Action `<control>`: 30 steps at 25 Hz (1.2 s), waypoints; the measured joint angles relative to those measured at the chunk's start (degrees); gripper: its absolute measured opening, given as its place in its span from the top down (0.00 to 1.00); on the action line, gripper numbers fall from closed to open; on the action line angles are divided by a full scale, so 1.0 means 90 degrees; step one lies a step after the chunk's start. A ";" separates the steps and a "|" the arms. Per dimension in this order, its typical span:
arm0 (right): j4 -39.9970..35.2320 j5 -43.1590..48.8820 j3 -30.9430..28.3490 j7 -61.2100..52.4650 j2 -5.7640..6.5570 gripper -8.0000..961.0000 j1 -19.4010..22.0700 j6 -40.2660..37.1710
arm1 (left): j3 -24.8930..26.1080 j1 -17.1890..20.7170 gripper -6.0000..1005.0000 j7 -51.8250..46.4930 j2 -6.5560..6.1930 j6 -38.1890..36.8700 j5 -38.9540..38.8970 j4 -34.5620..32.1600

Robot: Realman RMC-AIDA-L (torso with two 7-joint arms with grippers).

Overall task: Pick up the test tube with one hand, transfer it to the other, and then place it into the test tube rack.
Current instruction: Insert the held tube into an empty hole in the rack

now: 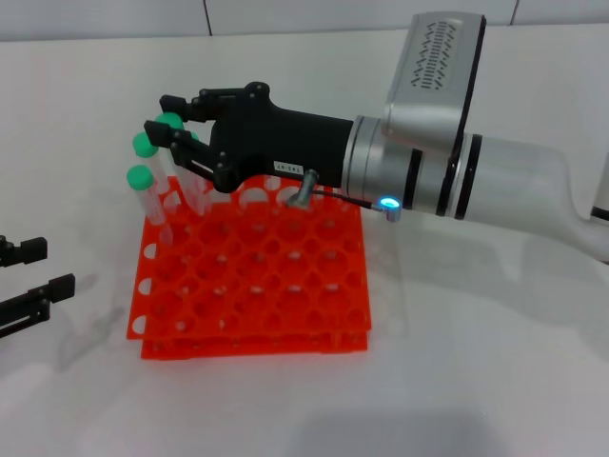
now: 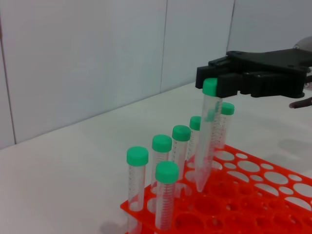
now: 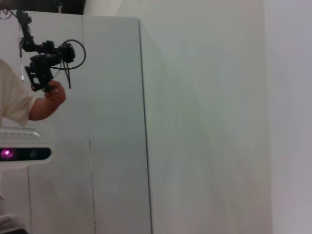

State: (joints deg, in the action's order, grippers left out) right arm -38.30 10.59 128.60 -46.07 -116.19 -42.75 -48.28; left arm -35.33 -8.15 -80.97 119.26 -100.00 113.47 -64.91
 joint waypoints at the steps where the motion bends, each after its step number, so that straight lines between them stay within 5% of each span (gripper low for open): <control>1: 0.0002 -0.0102 0.0042 0.0045 0.0000 0.67 -0.0012 0.0018 | 0.0000 -0.0003 0.44 -0.0002 0.0000 0.0000 0.0000 0.0005; 30: 0.0067 -0.2749 0.1457 0.1481 0.0001 0.66 -0.0251 0.0342 | -0.0171 -0.0095 0.44 -0.0017 0.0020 -0.0001 -0.0007 0.0084</control>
State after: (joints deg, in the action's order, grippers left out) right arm -37.70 -14.15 141.71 -32.74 -116.19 -45.02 -45.21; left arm -36.87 -9.01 -81.13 119.44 -100.01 113.41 -64.15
